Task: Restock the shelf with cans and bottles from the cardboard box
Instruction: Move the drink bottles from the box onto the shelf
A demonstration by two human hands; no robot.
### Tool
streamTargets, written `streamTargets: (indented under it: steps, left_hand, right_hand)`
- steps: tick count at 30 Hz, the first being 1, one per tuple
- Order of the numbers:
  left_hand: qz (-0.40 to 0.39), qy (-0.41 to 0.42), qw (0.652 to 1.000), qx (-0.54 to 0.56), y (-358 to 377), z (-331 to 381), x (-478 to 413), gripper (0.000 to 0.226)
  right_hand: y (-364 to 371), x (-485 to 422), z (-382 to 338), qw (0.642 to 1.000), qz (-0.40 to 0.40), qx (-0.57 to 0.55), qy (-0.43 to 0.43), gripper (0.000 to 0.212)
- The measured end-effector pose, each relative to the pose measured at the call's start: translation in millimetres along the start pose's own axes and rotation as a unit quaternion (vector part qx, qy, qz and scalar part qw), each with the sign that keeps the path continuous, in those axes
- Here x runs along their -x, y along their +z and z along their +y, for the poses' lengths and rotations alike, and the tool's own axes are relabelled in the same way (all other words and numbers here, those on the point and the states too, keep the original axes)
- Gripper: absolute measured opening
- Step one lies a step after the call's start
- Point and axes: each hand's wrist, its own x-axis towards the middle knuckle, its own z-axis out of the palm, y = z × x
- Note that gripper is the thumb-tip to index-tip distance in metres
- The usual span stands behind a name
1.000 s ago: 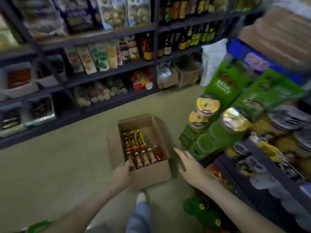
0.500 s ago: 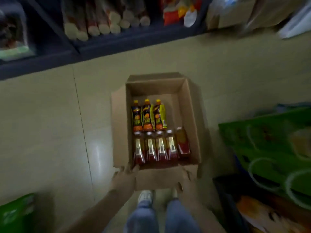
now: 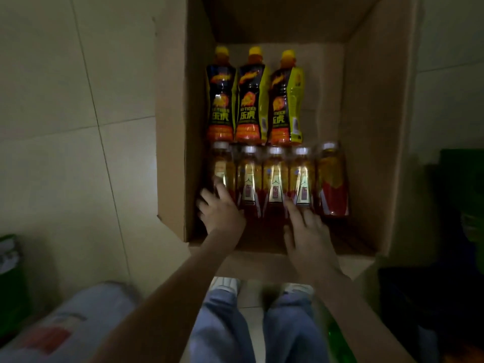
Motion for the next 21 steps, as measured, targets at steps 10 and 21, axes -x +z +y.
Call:
streamTargets:
  steps: [10, 21]
  left_hand:
    - [-0.080, 0.016, 0.995, 0.059, -4, 11, -1, 0.108]
    - [-0.151, 0.207, 0.942, 0.215, -157, 26, 171, 0.113]
  right_hand:
    - [-34, -3, -13, 0.998, 0.000, -0.065, -0.025, 0.063]
    - [-167, 98, -80, 0.880, 0.002, -0.470, 0.062, 0.060]
